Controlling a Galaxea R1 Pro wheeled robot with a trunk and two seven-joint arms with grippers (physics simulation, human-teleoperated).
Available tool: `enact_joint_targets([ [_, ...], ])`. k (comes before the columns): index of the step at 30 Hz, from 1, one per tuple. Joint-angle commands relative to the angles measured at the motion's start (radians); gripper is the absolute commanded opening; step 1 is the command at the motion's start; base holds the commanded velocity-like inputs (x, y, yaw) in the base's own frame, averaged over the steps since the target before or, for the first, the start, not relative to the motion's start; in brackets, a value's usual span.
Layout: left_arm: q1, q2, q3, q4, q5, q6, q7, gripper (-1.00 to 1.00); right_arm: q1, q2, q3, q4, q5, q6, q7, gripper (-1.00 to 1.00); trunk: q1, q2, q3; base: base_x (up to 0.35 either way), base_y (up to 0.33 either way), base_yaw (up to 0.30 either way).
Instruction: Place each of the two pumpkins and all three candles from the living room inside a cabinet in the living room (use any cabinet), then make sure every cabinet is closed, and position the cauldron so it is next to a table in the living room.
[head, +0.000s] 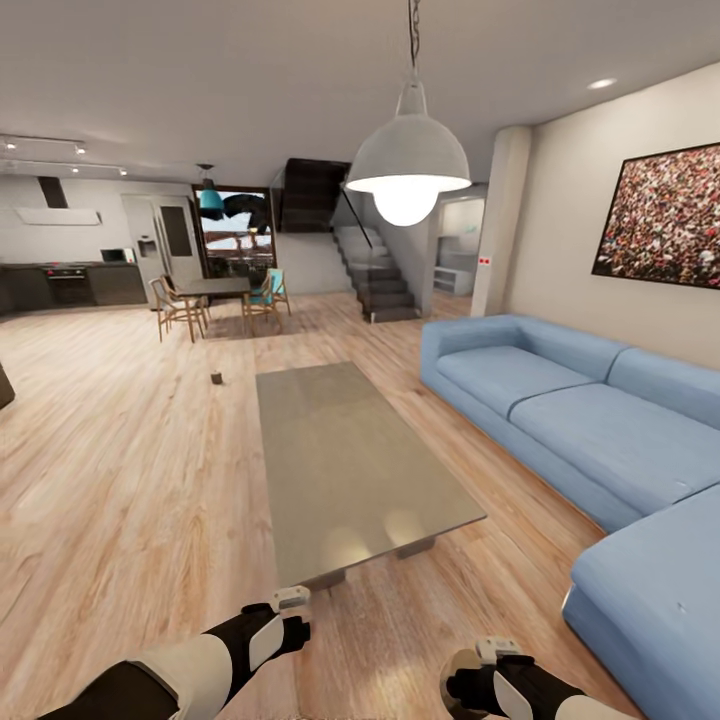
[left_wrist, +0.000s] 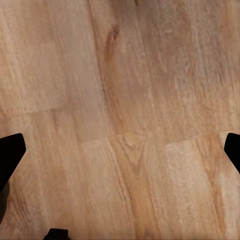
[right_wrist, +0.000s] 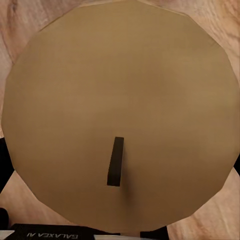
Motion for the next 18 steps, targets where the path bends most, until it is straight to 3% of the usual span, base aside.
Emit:
enact_joint_targets([
  [1, -0.001, 0.0, -0.008, 0.0, 0.009, 0.003, 0.003, 1.0, 0.0, -0.001, 0.004, -0.002, -0.003, 0.005, 0.002, -1.0, 0.0, -0.001, -0.002, 0.0, 0.0, 0.093],
  [7, -0.001, 0.0, -0.008, 0.0, 0.009, 0.003, 0.003, 1.0, 0.0, -0.001, 0.005, -0.002, -0.002, 0.005, 0.002, -1.0, 0.0, -0.001, -0.002, -0.052, 0.0, 0.062],
  [18, -0.001, -0.001, -0.008, 0.0, 0.009, 0.003, 0.003, 1.0, 0.0, -0.001, 0.007, -0.002, -0.002, 0.005, 0.002, -1.0, 0.0, -0.001, 0.007, -0.293, 0.0, 0.229],
])
